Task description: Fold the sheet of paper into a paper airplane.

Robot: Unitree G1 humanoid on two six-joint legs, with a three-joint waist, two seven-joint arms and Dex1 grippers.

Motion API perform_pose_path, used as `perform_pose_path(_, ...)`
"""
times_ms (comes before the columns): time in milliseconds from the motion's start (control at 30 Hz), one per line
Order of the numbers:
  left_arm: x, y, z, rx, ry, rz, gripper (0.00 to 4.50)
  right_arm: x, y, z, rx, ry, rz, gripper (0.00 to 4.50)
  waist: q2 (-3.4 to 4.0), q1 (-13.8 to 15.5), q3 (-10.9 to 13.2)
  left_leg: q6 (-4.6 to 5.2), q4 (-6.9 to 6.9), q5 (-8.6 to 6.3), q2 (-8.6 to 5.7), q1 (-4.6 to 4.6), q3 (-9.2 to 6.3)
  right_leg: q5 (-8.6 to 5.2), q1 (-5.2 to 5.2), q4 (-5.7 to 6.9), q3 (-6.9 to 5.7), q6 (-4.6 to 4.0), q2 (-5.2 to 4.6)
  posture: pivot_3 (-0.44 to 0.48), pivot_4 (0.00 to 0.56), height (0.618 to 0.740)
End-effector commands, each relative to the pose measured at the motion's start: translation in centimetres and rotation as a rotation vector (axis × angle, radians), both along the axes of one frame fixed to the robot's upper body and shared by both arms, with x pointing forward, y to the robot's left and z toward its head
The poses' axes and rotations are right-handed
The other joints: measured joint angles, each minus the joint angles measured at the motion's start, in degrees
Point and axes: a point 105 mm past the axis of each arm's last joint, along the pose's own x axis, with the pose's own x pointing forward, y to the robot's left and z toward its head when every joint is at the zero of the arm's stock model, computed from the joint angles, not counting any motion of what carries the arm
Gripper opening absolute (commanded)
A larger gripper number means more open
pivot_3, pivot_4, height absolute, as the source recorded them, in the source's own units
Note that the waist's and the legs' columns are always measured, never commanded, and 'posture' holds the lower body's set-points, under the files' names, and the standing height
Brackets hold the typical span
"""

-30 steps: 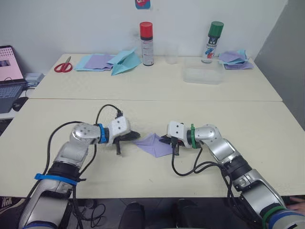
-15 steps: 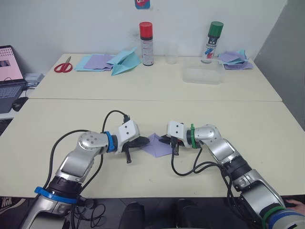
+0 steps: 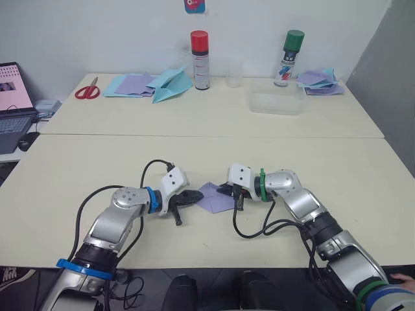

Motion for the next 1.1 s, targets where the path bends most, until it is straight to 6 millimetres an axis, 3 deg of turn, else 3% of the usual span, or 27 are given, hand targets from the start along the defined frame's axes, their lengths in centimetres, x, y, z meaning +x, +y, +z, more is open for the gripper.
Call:
perform_pose_path(33,-1.5,1.2,-3.3,0.088,0.147,0.024,0.0,-0.2,-0.8,1.4,0.077,0.06,-0.029,0.9,0.0,0.0,0.0,0.0,-0.01,0.0,0.01,-0.01,-0.01,-0.01,0.0,0.0,0.0,0.0,0.0,0.0,0.15,0.74)
perform_pose_path(233,-1.6,1.5,-3.4,0.1,0.127,0.039,0.0,1.0,-2.6,6.6,0.274,0.015,-0.155,3.01,0.02,-0.1,0.0,0.0,-0.08,0.0,0.05,0.0,-0.03,-0.02,-0.04,-0.01,0.01,-0.03,-0.01,0.0,0.15,0.74)
perform_pose_path(333,-1.3,1.5,-3.1,0.086,0.121,0.049,0.0,0.6,-3.0,8.2,0.319,-0.068,-0.143,3.01,0.02,-0.1,0.0,0.0,-0.1,0.0,0.05,0.01,-0.02,-0.03,-0.03,-0.02,-0.01,-0.03,-0.01,0.0,0.15,0.74)
perform_pose_path(400,-1.3,1.4,-3.0,0.084,0.118,0.048,0.0,-0.2,-2.3,9.4,0.4,-0.079,-0.107,3.01,0.02,-0.1,0.0,0.0,-0.12,0.0,0.05,0.01,-0.01,-0.03,-0.04,-0.02,-0.01,-0.04,0.0,0.0,0.15,0.74)
perform_pose_path(500,-0.9,1.4,-2.7,0.077,0.104,0.055,0.0,-2.0,-0.3,9.6,0.447,-0.107,-0.007,2.38,0.02,-0.2,0.0,0.0,-0.16,0.0,0.05,0.02,-0.02,-0.04,-0.04,-0.02,0.01,-0.05,0.01,0.0,0.15,0.74)
perform_pose_path(700,-0.5,1.2,-2.0,0.07,0.077,0.07,0.0,-2.6,2.5,4.2,0.334,-0.072,-0.026,0.19,0.02,-0.2,0.0,0.0,-0.14,0.0,0.04,0.02,-0.01,-0.04,-0.04,-0.03,0.0,-0.04,-0.01,0.0,0.15,0.74)
perform_pose_path(733,-0.6,1.2,-2.0,0.07,0.077,0.072,0.0,-2.5,2.8,3.2,0.313,-0.056,-0.045,0.02,0.02,-0.2,0.0,0.0,-0.13,0.0,0.03,0.01,-0.01,-0.04,-0.05,-0.03,0.02,-0.04,-0.01,0.0,0.15,0.74)
perform_pose_path(967,-1.0,1.0,-2.1,0.067,0.082,0.077,0.0,-2.2,2.4,-1.4,0.188,-0.029,-0.164,0.02,0.02,-0.1,0.0,0.0,-0.14,0.0,0.05,-0.01,-0.03,-0.04,-0.06,-0.05,0.03,-0.05,-0.03,0.0,0.15,0.74)
perform_pose_path(1100,-1.2,1.2,-2.2,0.067,0.085,0.088,0.0,-1.2,0.2,-3.2,0.177,0.001,-0.314,0.02,0.01,-0.1,0.0,0.0,-0.16,0.0,0.05,0.04,-0.04,-0.05,-0.05,-0.04,0.01,-0.08,-0.03,0.0,0.15,0.74)
